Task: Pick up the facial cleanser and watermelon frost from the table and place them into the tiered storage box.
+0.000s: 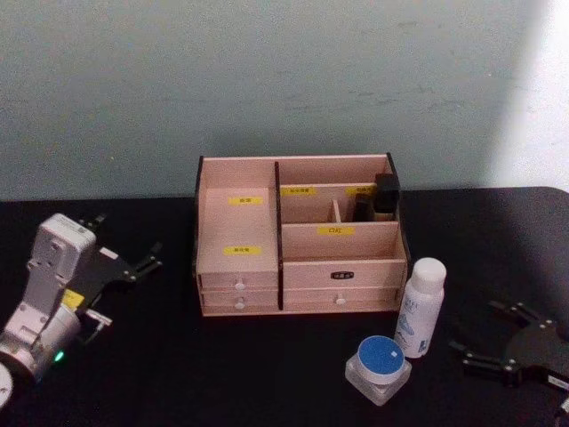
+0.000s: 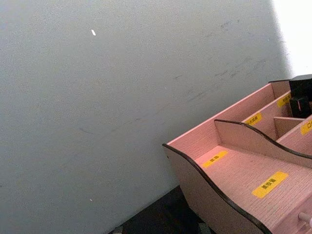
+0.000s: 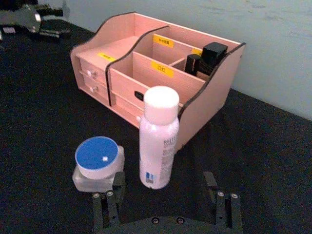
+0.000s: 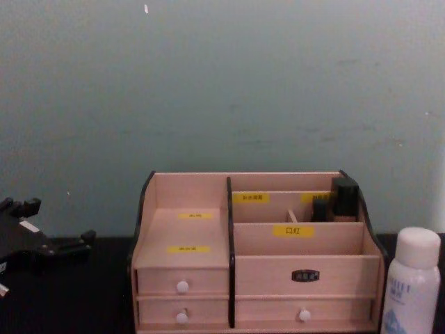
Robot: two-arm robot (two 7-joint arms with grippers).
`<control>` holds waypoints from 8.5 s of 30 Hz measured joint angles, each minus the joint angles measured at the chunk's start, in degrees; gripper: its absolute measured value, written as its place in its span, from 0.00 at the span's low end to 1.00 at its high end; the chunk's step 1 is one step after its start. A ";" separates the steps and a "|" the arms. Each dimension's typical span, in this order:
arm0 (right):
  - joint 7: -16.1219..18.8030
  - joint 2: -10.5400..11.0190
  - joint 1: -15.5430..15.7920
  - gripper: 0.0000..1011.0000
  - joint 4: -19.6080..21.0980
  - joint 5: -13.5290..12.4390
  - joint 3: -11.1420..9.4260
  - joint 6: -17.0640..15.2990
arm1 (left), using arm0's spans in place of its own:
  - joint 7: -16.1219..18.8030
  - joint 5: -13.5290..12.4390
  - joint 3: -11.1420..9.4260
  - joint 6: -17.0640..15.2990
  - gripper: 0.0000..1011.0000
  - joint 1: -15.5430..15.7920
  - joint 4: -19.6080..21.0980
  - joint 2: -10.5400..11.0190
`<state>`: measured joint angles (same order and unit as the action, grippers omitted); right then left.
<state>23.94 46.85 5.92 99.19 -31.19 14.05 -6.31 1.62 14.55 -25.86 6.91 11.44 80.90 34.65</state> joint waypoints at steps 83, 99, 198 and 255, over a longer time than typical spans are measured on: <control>2.62 -9.85 -13.48 0.59 -8.97 3.68 6.31 -3.92 | 0.00 0.00 0.00 0.00 0.99 0.00 0.00 0.00; 3.17 -6.09 -10.63 0.59 -1.14 -0.14 1.59 -4.70 | 0.00 0.00 0.00 0.00 0.99 -0.01 0.00 0.00; 1.79 -30.84 -44.40 0.59 -34.08 10.52 14.75 -9.44 | 0.00 0.00 0.00 0.00 0.99 -0.01 0.00 0.00; 1.83 -32.10 -44.52 0.99 -36.84 12.83 15.06 -8.86 | 0.00 0.00 0.00 0.00 0.99 0.00 0.00 0.00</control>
<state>25.77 14.75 -38.60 62.35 -18.35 29.11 -15.17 1.62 14.55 -25.86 6.91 11.43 80.90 34.65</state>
